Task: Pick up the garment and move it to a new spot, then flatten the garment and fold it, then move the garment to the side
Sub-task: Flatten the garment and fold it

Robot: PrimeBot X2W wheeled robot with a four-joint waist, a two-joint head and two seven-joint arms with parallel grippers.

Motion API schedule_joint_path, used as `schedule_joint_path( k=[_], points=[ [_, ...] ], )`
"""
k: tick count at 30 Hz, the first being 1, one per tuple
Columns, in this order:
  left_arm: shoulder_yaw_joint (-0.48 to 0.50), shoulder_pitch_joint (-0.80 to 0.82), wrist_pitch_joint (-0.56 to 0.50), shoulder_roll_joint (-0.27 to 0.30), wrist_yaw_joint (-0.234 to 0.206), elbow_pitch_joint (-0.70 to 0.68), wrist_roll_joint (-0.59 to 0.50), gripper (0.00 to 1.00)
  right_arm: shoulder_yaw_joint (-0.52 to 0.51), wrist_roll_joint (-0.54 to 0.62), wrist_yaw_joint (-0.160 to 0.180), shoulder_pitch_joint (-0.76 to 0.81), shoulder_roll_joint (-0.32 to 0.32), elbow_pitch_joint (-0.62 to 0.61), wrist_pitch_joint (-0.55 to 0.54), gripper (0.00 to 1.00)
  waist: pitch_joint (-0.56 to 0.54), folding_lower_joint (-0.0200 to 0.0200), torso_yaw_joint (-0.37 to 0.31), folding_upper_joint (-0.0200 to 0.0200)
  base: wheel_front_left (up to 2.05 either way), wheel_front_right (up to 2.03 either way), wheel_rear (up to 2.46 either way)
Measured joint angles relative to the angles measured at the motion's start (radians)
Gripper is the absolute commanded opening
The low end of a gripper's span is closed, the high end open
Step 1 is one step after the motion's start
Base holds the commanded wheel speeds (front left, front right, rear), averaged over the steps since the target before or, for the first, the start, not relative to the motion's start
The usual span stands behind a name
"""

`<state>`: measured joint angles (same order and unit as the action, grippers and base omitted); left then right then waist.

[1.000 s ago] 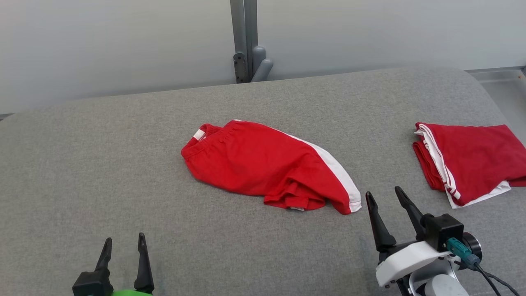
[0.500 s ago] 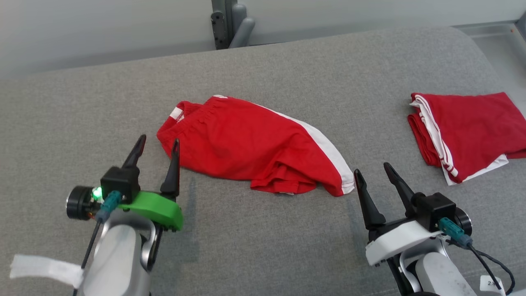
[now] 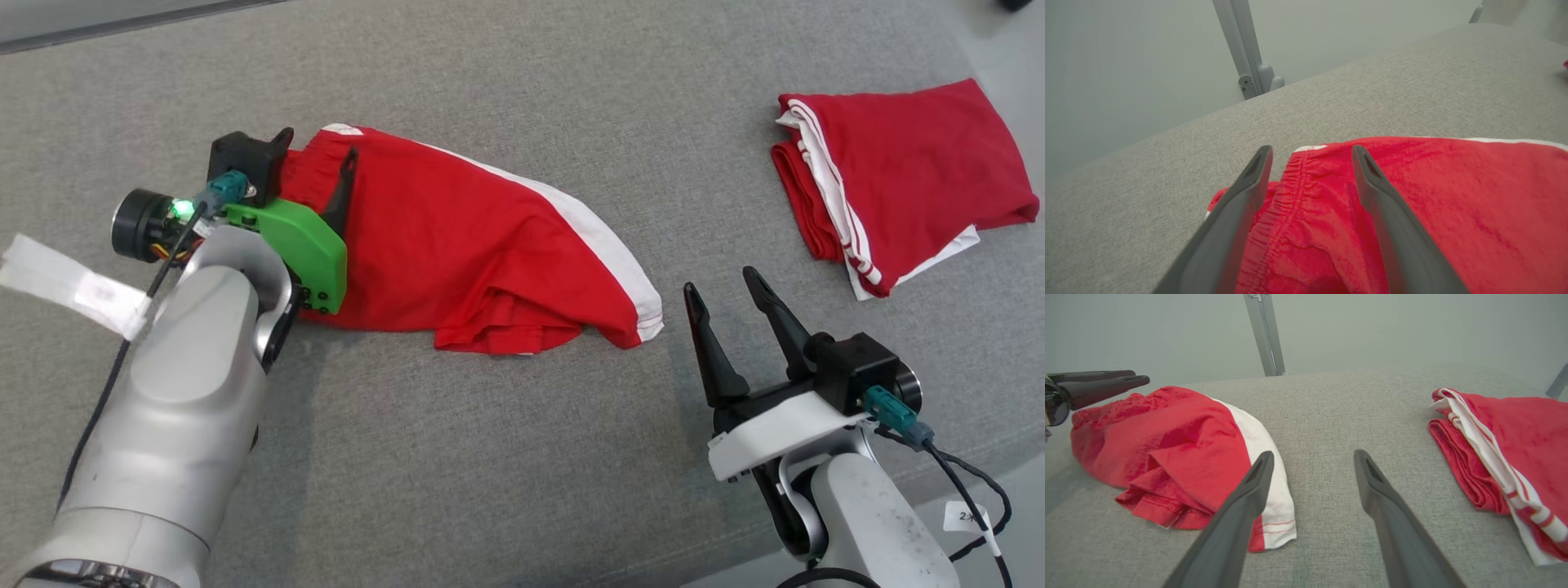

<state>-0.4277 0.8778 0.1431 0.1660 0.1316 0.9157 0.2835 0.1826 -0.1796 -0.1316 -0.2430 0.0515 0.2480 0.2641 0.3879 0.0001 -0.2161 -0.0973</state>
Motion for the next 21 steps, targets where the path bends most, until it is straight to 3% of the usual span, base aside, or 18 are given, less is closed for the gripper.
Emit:
schedule_joint_path(
  k=[11, 21],
  points=[
    [-0.148, 0.118, -0.134, 0.072, 0.0, 0.076, 0.217, 1.0, 0.0, -0.012, 0.0, -0.013, -0.001, -0.003, 0.0, 1.0, 0.063, 0.0001, -0.055, 0.0, 0.0, 0.0, 0.0],
    [-0.26, 0.128, -0.204, 0.097, 0.0, 0.064, 0.355, 1.0, -0.007, -0.013, 0.0, -0.013, -0.001, -0.002, 0.0, 1.0, 0.057, 0.0, -0.035, 0.0, 0.0, 0.0, 0.0]
  ],
)
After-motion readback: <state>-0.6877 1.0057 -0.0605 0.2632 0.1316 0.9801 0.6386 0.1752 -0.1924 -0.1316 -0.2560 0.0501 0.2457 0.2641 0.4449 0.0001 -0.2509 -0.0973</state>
